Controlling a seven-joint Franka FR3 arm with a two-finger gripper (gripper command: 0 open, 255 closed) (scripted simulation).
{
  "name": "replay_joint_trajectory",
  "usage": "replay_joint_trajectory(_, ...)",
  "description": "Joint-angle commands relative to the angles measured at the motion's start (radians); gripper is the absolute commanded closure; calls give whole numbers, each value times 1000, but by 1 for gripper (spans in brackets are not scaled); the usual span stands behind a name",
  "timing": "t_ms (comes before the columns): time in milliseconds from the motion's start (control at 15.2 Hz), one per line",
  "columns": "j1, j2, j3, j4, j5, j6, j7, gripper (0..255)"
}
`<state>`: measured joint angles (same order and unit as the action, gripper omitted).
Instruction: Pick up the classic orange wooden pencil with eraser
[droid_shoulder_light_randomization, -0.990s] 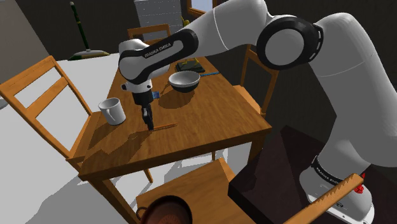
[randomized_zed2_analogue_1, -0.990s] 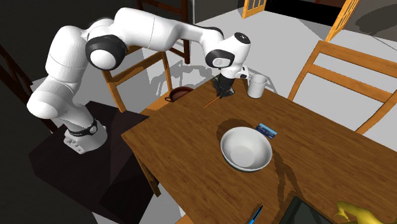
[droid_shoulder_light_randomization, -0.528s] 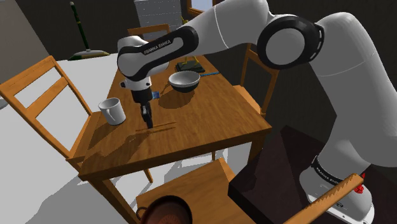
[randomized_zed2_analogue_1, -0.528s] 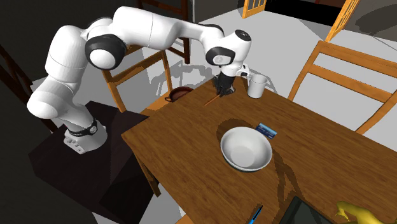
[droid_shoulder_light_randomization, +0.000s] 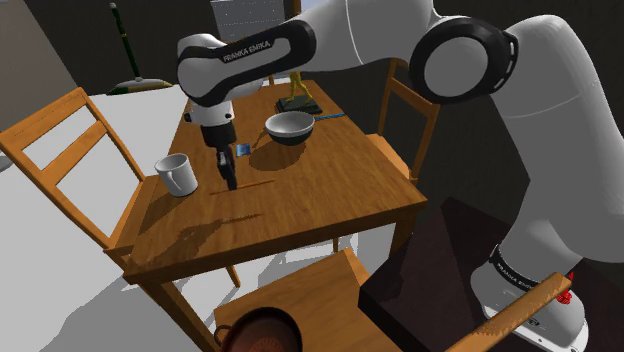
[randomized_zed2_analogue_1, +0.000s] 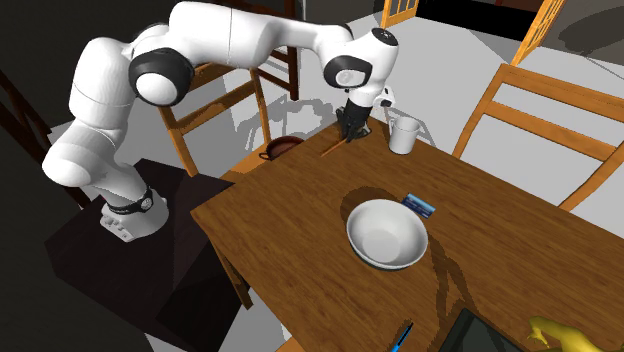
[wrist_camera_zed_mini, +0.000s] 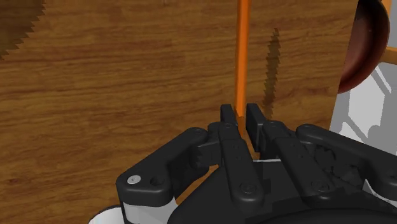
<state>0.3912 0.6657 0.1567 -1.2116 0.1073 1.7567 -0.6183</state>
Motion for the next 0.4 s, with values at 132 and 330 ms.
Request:
replay_joint_trajectory(132, 1, -3, 1, 47, -1, -49, 8, 255)
replay_joint_trajectory(330, 2, -4, 1, 61, -1, -64, 10, 255)
